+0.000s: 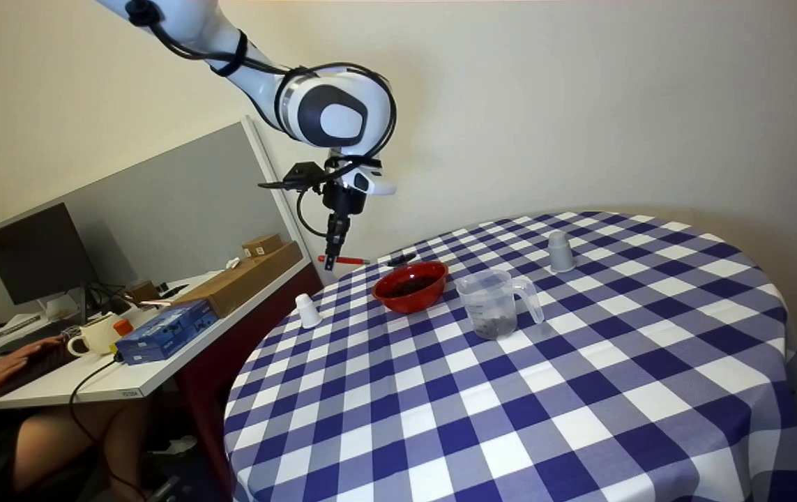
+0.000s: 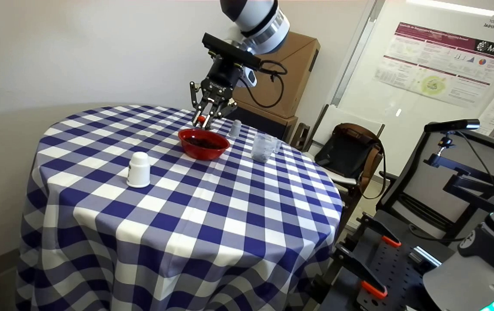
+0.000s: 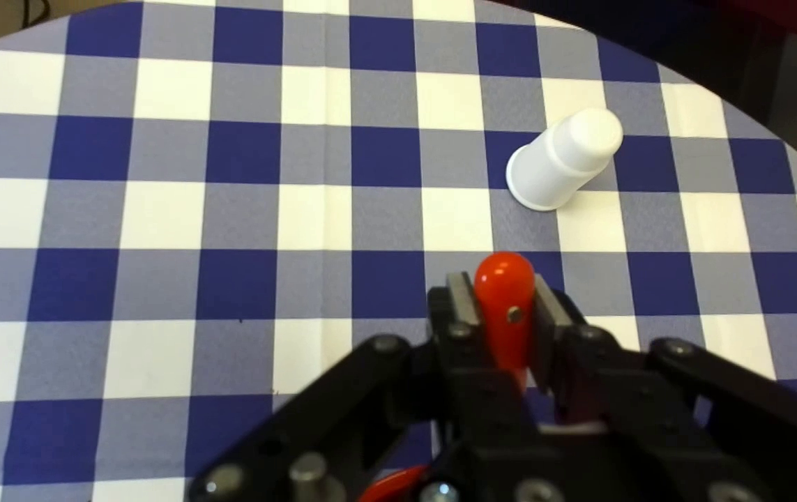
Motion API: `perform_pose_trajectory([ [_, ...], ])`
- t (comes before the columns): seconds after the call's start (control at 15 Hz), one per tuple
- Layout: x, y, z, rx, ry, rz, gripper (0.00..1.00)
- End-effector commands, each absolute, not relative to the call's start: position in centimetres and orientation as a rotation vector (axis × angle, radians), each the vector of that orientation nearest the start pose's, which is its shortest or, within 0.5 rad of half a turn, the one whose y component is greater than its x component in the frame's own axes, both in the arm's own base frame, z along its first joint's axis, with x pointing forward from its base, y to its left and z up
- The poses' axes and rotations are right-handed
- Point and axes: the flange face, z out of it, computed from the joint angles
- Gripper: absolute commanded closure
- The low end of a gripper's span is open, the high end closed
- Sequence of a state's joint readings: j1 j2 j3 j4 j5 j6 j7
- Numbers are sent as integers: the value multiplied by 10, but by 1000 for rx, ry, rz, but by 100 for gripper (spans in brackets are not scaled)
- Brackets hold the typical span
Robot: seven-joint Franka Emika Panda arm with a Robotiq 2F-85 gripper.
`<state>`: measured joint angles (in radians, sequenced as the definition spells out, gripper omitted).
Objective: Use the spoon to place some of the contents in the red bowl into the jug, pour the contents in the jug into the red bowl
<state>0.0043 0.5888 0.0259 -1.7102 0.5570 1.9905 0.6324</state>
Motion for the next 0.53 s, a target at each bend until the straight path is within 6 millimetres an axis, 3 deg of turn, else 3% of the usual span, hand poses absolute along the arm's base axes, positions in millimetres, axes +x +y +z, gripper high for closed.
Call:
perform_pose_trajectory([
  [0.0, 626, 41, 251, -2394, 1184, 570, 91],
  [0.47, 617, 9, 258, -2343, 1236, 550, 91],
])
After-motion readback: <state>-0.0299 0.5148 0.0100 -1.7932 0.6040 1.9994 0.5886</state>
